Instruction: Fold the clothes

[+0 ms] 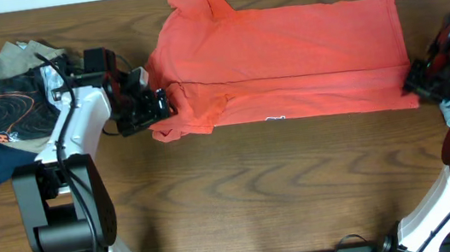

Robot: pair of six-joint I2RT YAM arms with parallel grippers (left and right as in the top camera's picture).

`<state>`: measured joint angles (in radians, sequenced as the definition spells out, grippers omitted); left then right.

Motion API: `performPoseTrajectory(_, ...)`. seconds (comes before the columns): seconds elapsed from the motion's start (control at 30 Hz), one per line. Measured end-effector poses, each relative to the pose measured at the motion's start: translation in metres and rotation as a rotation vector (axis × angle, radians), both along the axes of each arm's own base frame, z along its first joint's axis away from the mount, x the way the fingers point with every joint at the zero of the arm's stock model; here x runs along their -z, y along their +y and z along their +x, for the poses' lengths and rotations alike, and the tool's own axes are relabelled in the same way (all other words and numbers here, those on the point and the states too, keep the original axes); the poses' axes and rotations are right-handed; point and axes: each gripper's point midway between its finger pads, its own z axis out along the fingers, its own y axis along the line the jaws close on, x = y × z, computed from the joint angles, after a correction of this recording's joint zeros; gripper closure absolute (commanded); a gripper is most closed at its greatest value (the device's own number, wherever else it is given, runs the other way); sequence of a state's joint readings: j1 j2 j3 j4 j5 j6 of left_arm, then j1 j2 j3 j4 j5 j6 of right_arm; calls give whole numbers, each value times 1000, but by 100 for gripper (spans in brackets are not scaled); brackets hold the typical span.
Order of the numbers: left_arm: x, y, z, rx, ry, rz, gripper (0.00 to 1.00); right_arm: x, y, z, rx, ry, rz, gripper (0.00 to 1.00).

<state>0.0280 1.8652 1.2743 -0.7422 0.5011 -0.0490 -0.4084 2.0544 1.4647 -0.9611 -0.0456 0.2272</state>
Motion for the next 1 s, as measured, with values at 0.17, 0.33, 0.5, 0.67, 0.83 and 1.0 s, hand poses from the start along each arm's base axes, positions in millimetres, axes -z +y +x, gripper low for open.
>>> performPoseTrajectory(0.17,14,1,-4,-1,-6,7,12,17,0,-6,-1,-8,-18,74)
performPoseTrajectory(0.33,23,1,-15,-1,26,7,13,18,-4,-11,2,-2,-52,99)
performPoseTrajectory(0.5,33,0,-25,0,50,6,16,18,-4,-13,2,6,-50,99)
performPoseTrajectory(0.67,42,-1,-28,-1,31,3,35,18,-2,-18,1,30,-42,99)
performPoseTrajectory(0.83,49,-2,-33,-3,22,0,78,17,1,-31,-1,81,-36,99)
performPoseTrajectory(1.0,56,4,-48,-3,79,39,94,17,1,-51,-5,170,-52,99)
